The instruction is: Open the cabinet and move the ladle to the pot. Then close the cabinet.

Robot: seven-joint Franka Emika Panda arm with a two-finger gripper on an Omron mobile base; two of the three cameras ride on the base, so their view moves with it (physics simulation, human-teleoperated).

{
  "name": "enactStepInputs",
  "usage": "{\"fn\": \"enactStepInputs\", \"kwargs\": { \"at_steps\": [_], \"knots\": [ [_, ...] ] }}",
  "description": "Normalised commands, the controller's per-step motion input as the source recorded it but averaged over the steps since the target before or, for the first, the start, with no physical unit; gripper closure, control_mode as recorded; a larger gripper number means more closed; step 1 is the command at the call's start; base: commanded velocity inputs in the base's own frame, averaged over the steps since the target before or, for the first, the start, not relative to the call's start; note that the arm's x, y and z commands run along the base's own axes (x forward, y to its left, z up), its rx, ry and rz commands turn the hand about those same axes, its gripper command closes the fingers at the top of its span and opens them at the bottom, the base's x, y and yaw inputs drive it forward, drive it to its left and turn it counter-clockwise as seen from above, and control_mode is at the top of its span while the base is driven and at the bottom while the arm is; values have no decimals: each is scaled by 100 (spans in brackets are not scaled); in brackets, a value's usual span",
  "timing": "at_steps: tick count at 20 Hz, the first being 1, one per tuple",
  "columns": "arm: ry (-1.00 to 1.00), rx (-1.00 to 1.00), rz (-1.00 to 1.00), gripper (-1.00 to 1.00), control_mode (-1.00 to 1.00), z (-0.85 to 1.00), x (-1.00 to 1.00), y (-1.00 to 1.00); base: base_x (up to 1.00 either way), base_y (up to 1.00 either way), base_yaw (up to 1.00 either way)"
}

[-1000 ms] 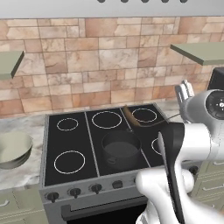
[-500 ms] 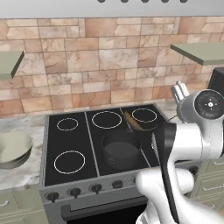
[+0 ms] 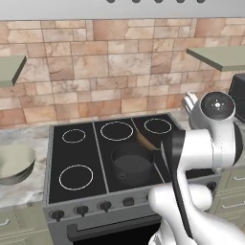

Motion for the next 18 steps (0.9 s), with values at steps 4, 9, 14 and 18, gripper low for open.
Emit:
{"fn": "enactStepInputs", "kwargs": {
  "at_steps": [4,9,14,18],
  "knots": [
    [6,-5,0,100,-100,-5,3,-6,0,0,0],
    [0,-5,0,100,-100,0,5,-7,0,0,0],
    [2,-6,0,100,-100,-5,0,-8,0,0,0],
    [4,-4,0,100,-100,-10,1,-11,0,0,0]
  ]
}}
